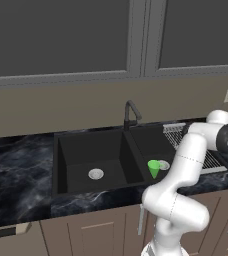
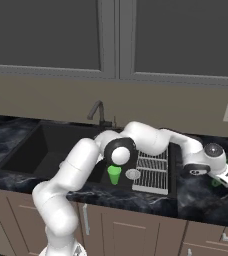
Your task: Move any existing items from the left basin to the right basin for drying. Then move the measuring cup from the counter to the left basin of the sink for washing.
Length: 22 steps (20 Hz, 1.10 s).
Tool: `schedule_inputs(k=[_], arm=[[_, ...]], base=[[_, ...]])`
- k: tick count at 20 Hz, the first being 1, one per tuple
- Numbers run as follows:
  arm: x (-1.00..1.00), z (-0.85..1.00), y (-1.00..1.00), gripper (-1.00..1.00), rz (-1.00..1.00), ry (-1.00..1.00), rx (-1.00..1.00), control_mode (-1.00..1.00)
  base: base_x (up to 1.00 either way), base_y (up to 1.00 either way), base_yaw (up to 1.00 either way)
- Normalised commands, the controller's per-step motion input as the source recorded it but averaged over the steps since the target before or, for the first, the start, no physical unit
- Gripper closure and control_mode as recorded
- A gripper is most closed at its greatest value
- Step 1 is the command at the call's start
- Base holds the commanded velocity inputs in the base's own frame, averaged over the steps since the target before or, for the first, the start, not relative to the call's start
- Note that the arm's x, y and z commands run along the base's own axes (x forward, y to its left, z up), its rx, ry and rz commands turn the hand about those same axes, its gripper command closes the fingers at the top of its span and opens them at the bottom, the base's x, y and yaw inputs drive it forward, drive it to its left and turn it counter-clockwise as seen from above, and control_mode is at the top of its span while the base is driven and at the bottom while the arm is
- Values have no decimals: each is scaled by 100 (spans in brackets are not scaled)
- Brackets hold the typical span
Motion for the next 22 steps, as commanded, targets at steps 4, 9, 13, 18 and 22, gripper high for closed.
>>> schedule_inputs(k=[4, 9, 13, 18, 22], arm=[[0, 0, 0, 100, 0, 0, 4, -100], [-8, 18, 0, 100, 0, -5, 5, -100], [-18, 42, 3, 100, 0, -5, 1, -100], [-15, 51, 12, 100, 2, -3, 0, -100], [-15, 58, 29, 100, 6, -5, 0, -100]], base=[[0, 0, 0], [0, 0, 0], [0, 0, 0], [0, 0, 0], [0, 0, 0]])
